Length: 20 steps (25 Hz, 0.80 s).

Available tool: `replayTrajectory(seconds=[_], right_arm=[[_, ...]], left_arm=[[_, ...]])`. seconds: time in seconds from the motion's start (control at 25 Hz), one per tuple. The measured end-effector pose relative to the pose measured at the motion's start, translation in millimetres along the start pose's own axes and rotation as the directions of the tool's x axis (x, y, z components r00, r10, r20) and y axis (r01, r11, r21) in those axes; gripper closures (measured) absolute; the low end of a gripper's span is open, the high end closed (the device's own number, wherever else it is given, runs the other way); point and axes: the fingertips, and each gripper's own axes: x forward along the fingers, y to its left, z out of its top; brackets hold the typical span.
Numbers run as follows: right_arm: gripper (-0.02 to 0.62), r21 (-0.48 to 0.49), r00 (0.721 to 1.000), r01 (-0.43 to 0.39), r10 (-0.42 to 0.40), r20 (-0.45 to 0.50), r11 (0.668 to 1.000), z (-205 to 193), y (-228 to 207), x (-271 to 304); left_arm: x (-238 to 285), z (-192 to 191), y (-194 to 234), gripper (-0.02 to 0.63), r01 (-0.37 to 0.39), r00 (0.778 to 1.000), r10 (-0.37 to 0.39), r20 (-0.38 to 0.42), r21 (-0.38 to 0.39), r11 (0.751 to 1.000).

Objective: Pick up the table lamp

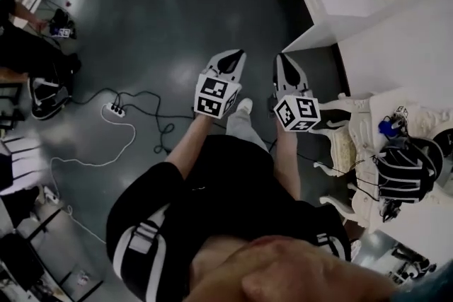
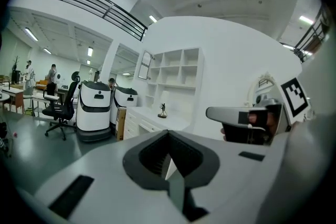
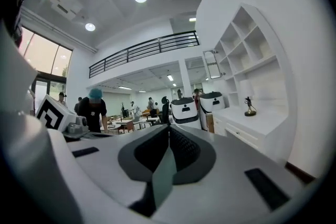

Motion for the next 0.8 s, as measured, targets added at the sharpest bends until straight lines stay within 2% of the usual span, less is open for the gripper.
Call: replayTrajectory(seconds=[0.08,0.16,0.28,0.52,0.8], right_arm=[[0.571,-0.024,1.0,-0.022,0.023,0.009,0.999,14.3,-12.3,23.1],[0.571,-0.034,1.0,-0.006,0.006,-0.019,0.999,18.5,-47.2,36.5],[0.571,-0.03,0.998,0.035,-0.037,-0.059,0.999,21.0,-111.3,45.4],[0.571,0.015,0.996,0.082,-0.081,-0.028,0.997,35.3,-202.2,65.6],[0.571,0.042,0.992,0.13,-0.129,-0.013,0.991,41.2,-264.0,74.5]], left_arm=[[25.0,19.7,13.4,0.597,-0.017,1.0,0.017,0.01,0.003,1.0],[59.5,33.2,13.1,0.597,-0.021,1.0,0.021,0.017,-0.001,1.0],[117.8,42.0,-4.7,0.597,-0.005,1.0,0.005,0.02,-0.021,1.0],[214.0,63.3,-34.6,0.597,0.059,0.998,-0.06,0.009,0.032,0.998],[278.9,75.2,-58.1,0.597,0.125,0.992,-0.125,-0.006,0.072,0.99]])
